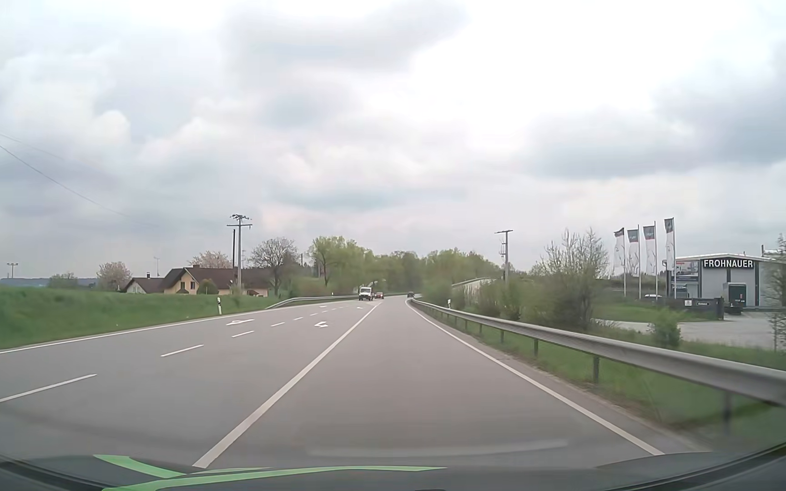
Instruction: Follow the waypoints while adhering to traffic rules and regulations
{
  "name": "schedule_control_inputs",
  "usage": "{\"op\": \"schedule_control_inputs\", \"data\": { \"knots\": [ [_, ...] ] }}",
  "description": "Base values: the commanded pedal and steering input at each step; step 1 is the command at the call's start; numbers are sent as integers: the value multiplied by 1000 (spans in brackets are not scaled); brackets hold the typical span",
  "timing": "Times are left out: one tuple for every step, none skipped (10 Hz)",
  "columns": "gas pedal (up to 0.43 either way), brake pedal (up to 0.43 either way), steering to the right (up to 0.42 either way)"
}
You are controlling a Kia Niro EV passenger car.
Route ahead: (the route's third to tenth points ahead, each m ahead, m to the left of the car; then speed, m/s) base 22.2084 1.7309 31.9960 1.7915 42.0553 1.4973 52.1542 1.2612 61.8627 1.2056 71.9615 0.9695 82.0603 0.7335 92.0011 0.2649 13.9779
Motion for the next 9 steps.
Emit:
{"op": "schedule_control_inputs", "data": {
  "knots": [
    [461, 0, -1],
    [461, 0, -2],
    [461, 0, -3],
    [449, 0, -4],
    [449, 0, -5],
    [449, 0, -5],
    [449, 0, -5],
    [449, 0, -5],
    [449, 0, -4]
  ]
}}
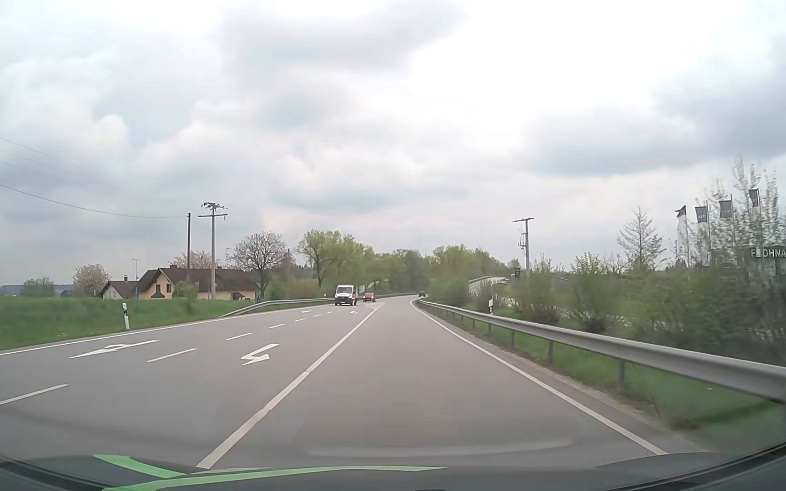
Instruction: Follow the waypoints while adhering to traffic rules and regulations
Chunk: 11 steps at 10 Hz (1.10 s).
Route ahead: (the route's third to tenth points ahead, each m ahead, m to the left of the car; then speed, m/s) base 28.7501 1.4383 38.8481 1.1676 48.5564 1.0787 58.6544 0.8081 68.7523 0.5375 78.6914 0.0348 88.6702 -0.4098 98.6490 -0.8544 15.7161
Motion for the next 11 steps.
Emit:
{"op": "schedule_control_inputs", "data": {
  "knots": [
    [449, 0, -4],
    [449, 0, -4],
    [449, 0, -4],
    [449, 0, -4],
    [449, 0, -4],
    [449, 0, -3],
    [449, 0, 0],
    [449, 0, 1],
    [449, 0, 1],
    [449, 0, 1],
    [441, 0, 1]
  ]
}}
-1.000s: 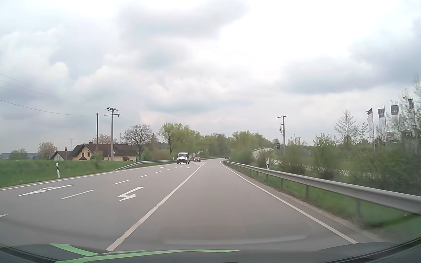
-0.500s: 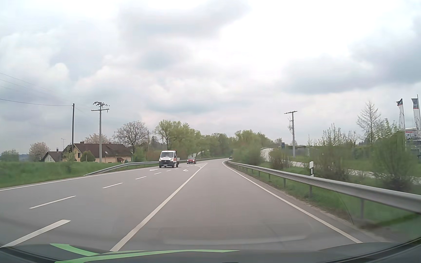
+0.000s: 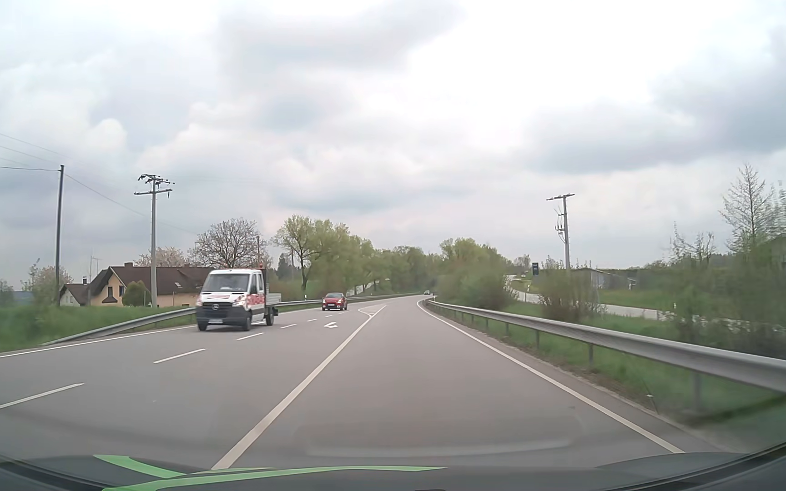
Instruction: Follow the waypoints while adhering to traffic rules and regulations
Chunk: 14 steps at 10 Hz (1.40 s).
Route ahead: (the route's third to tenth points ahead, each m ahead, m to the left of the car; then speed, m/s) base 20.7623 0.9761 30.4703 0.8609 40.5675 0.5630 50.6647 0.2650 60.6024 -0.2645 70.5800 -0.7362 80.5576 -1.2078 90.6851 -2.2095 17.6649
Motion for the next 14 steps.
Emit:
{"op": "schedule_control_inputs", "data": {
  "knots": [
    [441, 0, 1],
    [441, 0, 1],
    [441, 0, 1],
    [441, 0, 1],
    [441, 0, 1],
    [429, 0, 1],
    [429, 0, 1],
    [429, 0, 1],
    [421, 0, 1],
    [421, 0, 1],
    [409, 0, 1],
    [390, 0, 1],
    [390, 0, 1],
    [378, 0, 1]
  ]
}}
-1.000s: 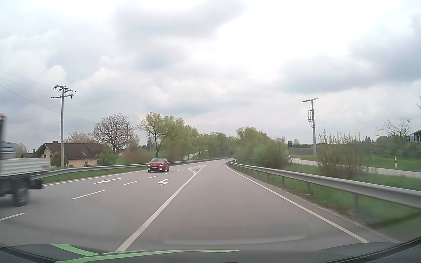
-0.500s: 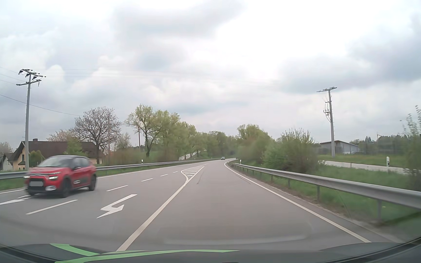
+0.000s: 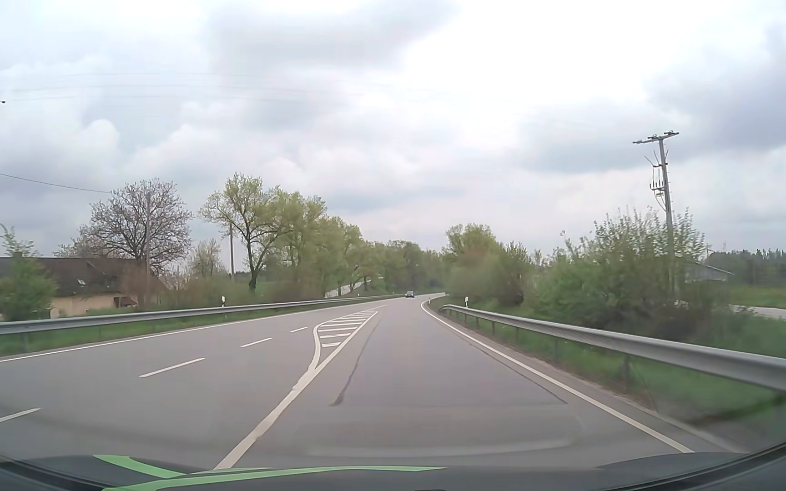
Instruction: Follow the waypoints while adhering to traffic rules and regulations
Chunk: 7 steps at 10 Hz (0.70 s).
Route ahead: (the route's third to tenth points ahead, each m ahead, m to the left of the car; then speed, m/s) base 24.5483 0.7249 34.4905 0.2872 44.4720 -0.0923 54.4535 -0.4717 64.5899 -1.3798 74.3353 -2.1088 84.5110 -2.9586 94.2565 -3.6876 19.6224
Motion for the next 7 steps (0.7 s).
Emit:
{"op": "schedule_control_inputs", "data": {
  "knots": [
    [370, 0, 1],
    [370, 0, 1],
    [358, 0, 1],
    [350, 0, 1],
    [331, 0, 2],
    [319, 0, 5],
    [319, 0, 7]
  ]
}}
